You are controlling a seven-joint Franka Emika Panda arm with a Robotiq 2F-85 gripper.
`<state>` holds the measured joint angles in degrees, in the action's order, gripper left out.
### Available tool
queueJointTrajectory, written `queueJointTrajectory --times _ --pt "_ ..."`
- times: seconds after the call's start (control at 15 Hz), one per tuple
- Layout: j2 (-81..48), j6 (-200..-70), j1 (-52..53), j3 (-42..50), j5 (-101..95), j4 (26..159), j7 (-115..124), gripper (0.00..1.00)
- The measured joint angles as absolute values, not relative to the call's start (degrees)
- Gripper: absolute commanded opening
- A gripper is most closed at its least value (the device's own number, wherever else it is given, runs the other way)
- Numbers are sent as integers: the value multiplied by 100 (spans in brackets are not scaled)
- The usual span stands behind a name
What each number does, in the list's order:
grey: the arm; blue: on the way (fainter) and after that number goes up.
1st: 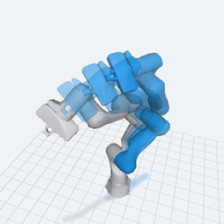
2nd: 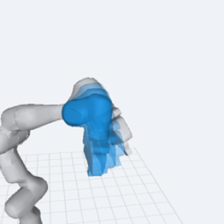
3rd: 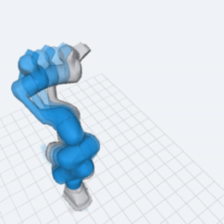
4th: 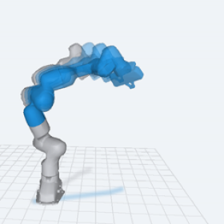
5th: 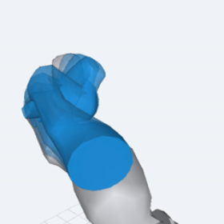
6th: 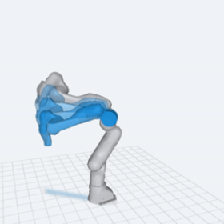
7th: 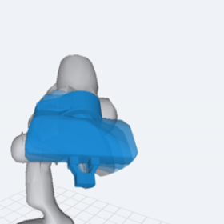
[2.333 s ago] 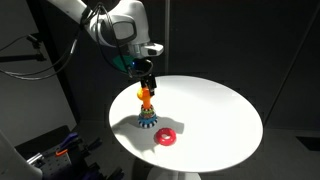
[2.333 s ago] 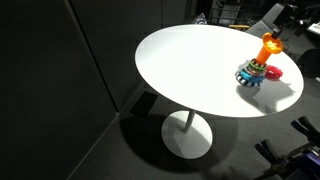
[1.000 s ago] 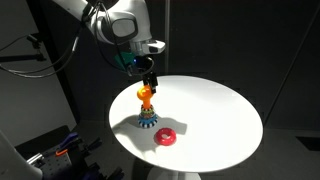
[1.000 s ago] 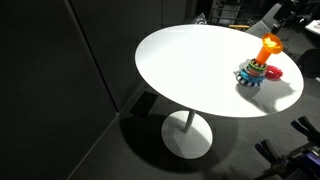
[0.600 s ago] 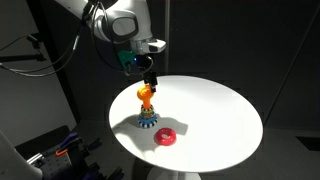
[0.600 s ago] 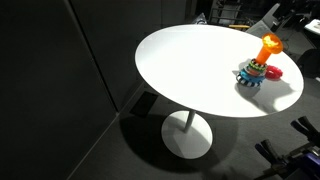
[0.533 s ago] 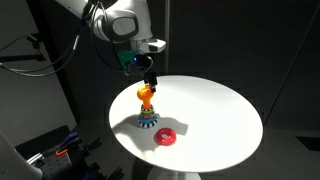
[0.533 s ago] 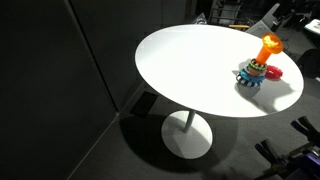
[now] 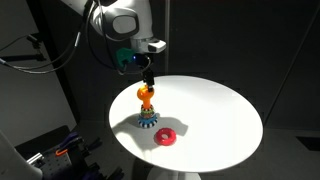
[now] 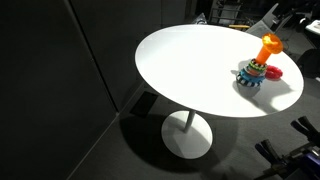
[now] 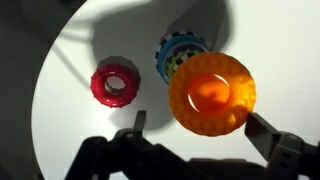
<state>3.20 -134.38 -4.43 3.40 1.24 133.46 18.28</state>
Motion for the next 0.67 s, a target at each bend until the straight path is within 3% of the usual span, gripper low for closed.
queueJointTrajectory --times 0.67 --pt "285 -13440 -391 305 561 13298 1828 100"
